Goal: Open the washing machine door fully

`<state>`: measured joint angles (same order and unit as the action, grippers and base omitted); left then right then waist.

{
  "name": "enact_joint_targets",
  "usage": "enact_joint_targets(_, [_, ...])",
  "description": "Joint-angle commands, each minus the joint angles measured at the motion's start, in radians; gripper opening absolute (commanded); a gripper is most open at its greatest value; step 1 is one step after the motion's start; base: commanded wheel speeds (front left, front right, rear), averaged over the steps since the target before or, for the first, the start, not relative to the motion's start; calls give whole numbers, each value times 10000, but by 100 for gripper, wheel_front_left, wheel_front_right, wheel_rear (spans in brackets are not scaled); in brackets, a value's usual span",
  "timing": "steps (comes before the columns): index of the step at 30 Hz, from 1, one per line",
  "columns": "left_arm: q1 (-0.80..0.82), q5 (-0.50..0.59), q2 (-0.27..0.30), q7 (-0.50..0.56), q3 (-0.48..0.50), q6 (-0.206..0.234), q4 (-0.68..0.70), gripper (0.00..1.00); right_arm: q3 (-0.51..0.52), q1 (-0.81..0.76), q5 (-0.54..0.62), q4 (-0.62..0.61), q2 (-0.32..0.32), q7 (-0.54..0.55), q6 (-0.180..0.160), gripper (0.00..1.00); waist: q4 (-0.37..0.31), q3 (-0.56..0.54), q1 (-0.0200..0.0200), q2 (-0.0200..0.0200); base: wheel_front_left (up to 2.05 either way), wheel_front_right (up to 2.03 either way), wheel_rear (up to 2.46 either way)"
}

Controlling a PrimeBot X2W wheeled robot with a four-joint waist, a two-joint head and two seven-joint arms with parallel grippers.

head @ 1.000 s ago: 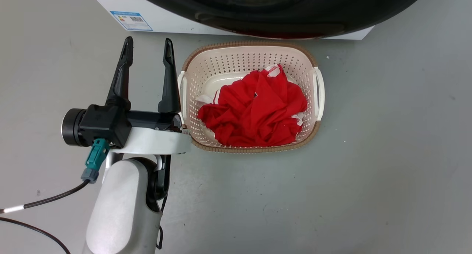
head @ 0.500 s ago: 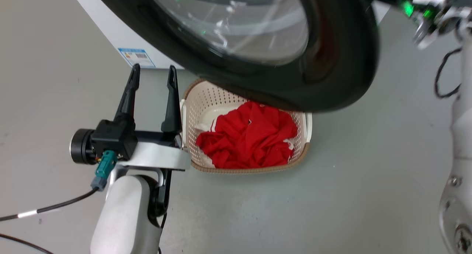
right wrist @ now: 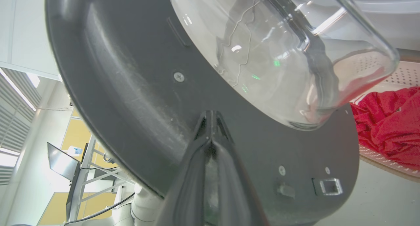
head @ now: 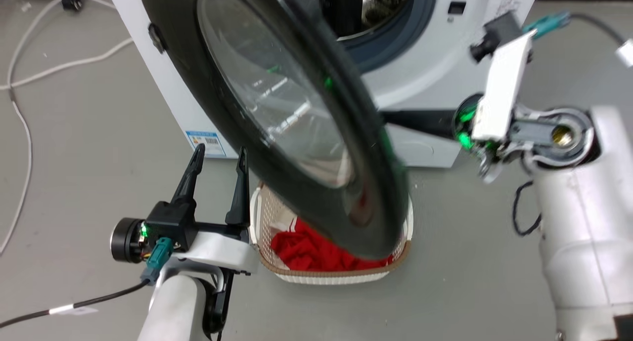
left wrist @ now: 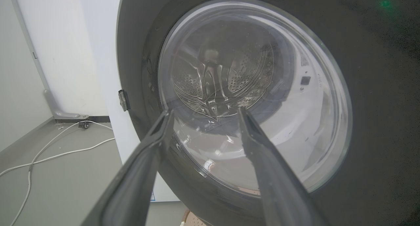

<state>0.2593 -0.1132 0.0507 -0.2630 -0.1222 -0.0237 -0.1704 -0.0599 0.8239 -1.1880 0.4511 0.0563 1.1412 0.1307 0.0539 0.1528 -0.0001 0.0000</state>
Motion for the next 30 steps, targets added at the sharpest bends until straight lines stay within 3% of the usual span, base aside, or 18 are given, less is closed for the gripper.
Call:
enact_joint_targets(1, [-132, 6, -9, -25, -37, -29, -54, 100, -398, -325, -349, -78, -116, -61, 0, 0, 96, -272, 1, 0, 0, 0, 0])
enact_joint_targets(8, [-356, -79, -7, -25, -184, -82, -109, 100, -2170, -943, -1654, -136, -81, -1106, 0, 0, 150, -546, 1, 0, 0, 0, 0])
enact_joint_targets(14, [-454, -35, -7, -25, -235, -54, -138, 100, -3043, -1085, -2244, -77, -86, -2045, 0, 0, 143, -576, 1, 0, 0, 0, 0])
enact_joint_targets(21, [-607, 16, -8, -25, -165, -18, -112, 100, -2808, -1598, -2115, -478, -57, -4133, 0, 0, -18, -638, 1, 0, 0, 0, 0])
enact_joint_targets(30, [-910, 47, 32, -25, 223, 54, -109, 100, -1635, -3546, -2244, -1679, 345, -6847, 0, 0, -410, -855, 1, 0, 0, 0, 0])
